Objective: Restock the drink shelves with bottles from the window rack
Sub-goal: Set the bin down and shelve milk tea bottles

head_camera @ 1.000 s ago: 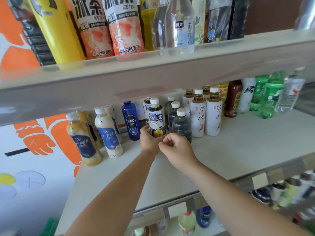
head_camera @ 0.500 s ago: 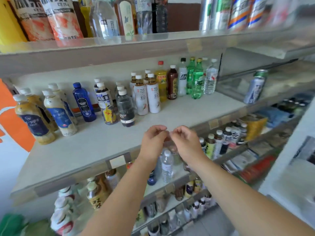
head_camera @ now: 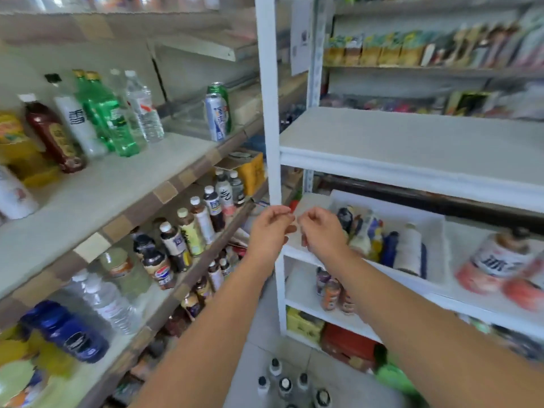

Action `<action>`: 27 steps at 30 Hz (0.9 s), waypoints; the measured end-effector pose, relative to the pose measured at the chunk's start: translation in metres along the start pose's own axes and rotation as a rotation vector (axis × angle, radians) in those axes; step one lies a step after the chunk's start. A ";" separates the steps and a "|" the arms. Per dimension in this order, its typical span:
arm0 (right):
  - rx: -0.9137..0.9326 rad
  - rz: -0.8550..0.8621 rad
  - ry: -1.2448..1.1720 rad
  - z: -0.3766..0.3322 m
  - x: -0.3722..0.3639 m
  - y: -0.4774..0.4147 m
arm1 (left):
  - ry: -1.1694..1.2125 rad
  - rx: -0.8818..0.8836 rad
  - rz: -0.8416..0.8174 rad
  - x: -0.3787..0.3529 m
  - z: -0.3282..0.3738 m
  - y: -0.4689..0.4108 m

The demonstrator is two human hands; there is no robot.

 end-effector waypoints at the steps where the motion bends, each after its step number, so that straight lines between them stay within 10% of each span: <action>1: -0.015 0.039 0.009 0.009 0.013 -0.003 | -0.012 0.023 -0.045 -0.015 -0.008 -0.008; 15: -0.338 0.359 0.057 0.106 0.107 -0.043 | -0.272 0.075 -0.295 -0.140 -0.083 -0.103; 27: -0.716 0.170 0.348 0.188 0.136 -0.146 | -0.909 0.278 -0.258 -0.180 -0.147 -0.206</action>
Point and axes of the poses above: each hand's wrist, its own y-axis away from the middle knuckle, its own x-axis out of the back of the hand, z = x × y, the point moved 4 cm from there along -y, towards the middle knuckle, and after that the axes turned 2 degrees about -z, right-handed, at the moved point
